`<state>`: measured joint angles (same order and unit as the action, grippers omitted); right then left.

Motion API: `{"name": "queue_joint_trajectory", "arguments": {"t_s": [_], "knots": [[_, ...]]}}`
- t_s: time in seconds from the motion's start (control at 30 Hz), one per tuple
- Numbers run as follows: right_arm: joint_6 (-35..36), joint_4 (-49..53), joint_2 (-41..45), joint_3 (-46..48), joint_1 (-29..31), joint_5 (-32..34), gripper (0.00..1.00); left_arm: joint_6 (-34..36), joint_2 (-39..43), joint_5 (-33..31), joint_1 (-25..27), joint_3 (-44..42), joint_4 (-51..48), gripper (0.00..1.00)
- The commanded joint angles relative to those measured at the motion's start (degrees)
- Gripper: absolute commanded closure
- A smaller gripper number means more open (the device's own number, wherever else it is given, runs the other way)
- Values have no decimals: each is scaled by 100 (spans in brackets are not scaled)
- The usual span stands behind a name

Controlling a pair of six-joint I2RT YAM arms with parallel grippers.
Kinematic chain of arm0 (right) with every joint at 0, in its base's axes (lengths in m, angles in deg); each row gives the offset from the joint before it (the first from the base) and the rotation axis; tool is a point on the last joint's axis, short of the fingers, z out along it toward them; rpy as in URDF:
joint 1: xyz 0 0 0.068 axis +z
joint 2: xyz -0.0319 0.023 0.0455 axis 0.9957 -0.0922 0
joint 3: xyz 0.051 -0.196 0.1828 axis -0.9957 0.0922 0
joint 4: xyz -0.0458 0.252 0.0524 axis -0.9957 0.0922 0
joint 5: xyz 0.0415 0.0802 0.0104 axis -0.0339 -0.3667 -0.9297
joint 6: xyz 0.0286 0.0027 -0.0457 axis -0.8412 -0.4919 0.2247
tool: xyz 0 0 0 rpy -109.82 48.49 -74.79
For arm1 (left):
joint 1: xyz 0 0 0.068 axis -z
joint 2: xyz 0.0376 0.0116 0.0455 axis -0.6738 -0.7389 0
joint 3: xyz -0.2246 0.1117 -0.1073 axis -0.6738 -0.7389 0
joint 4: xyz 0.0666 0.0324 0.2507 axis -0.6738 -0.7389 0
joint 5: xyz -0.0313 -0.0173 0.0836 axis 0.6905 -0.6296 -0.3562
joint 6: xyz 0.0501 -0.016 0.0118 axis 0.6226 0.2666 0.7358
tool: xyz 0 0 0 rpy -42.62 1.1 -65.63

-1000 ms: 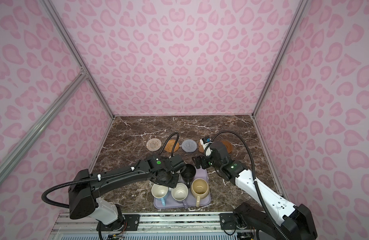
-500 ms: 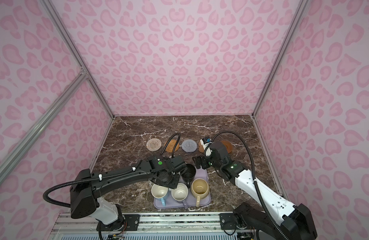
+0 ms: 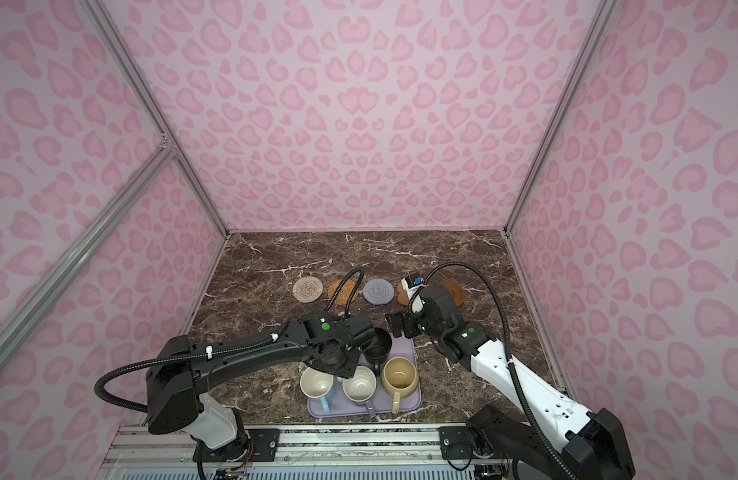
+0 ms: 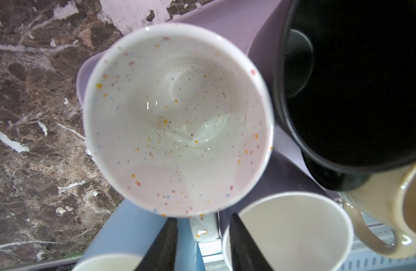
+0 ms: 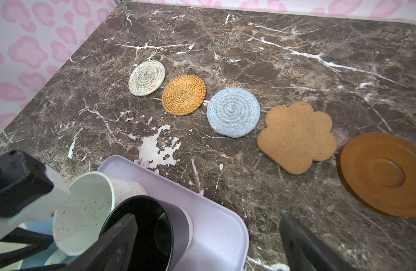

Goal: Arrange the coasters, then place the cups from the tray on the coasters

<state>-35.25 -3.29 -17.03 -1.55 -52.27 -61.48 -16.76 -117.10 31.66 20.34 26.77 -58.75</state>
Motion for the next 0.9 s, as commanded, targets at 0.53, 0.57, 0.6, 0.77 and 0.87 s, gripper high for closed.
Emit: {"name": "queue_joint_trajectory", "arguments": {"t_s": [0.53, 0.57, 0.6, 0.77, 0.87], "knots": [[-21, -98, 37, 47, -6, -76, 3, -142, -134, -213, -3, -70, 203, 67], [-21, -108, 37, 52, -8, -68, 3, -139, -165, -189, -4, -72, 213, 67], [-12, -115, 30, 53, -6, -65, 3, -138, -192, -173, -8, -80, 238, 67], [-12, -116, -24, 39, -7, -58, 3, -164, -233, -99, -3, -198, 398, 67], [-12, -93, -33, 35, -10, -59, 3, -143, -277, -108, -3, -169, 422, 67]]}}
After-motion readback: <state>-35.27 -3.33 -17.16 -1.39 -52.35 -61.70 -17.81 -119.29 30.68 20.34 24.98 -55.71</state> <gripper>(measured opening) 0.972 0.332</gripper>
